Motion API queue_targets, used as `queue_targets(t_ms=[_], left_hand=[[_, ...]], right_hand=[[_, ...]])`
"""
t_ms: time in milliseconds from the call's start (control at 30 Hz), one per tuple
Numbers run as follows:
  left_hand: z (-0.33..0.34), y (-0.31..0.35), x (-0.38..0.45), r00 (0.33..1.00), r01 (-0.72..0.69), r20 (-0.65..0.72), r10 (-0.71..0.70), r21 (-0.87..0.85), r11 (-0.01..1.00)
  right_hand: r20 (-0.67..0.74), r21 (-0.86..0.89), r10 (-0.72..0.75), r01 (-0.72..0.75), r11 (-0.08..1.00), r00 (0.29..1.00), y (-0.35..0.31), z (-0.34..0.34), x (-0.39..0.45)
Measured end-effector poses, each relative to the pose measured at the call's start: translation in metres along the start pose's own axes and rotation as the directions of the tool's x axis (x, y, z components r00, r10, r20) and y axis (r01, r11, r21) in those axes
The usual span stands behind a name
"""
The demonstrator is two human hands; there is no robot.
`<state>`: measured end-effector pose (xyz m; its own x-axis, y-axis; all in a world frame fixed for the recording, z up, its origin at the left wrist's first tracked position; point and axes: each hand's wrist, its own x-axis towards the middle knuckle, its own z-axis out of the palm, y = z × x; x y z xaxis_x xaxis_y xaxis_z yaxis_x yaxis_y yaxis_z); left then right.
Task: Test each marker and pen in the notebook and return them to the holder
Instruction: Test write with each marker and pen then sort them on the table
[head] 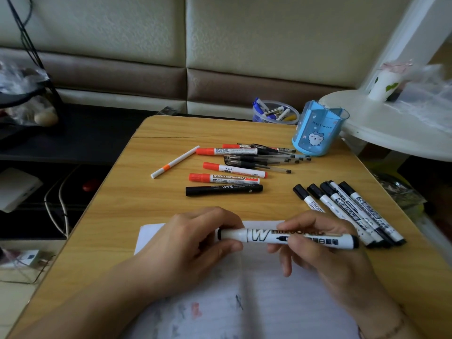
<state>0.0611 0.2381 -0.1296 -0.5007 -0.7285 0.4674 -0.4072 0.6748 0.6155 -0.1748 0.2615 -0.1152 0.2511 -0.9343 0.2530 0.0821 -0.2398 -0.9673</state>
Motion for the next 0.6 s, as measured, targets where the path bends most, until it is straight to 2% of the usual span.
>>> queue_targets(t_ms=[167,367,500,600], left_hand=[[0.001,0.006,0.001,1.000,-0.021,-0.017,0.022,0.030,0.999],[0.003,0.011,0.004,0.999,-0.017,-0.031,0.019,0.034,0.999],[0.004,0.007,0.002,1.000,0.004,0.024,-0.002,-0.063,0.998],[0.008,0.004,0.001,0.999,0.029,-0.023,-0.034,-0.180,0.983]], right_hand=[[-0.002,-0.018,0.046,-0.046,0.999,0.999,-0.001,0.004,0.001],[-0.003,-0.015,0.015,-0.015,1.000,1.000,0.000,0.007,0.000],[-0.008,-0.033,-0.011,0.011,0.999,1.000,-0.001,0.008,-0.001],[-0.016,-0.022,0.000,-0.001,1.000,1.000,-0.002,0.007,0.003]])
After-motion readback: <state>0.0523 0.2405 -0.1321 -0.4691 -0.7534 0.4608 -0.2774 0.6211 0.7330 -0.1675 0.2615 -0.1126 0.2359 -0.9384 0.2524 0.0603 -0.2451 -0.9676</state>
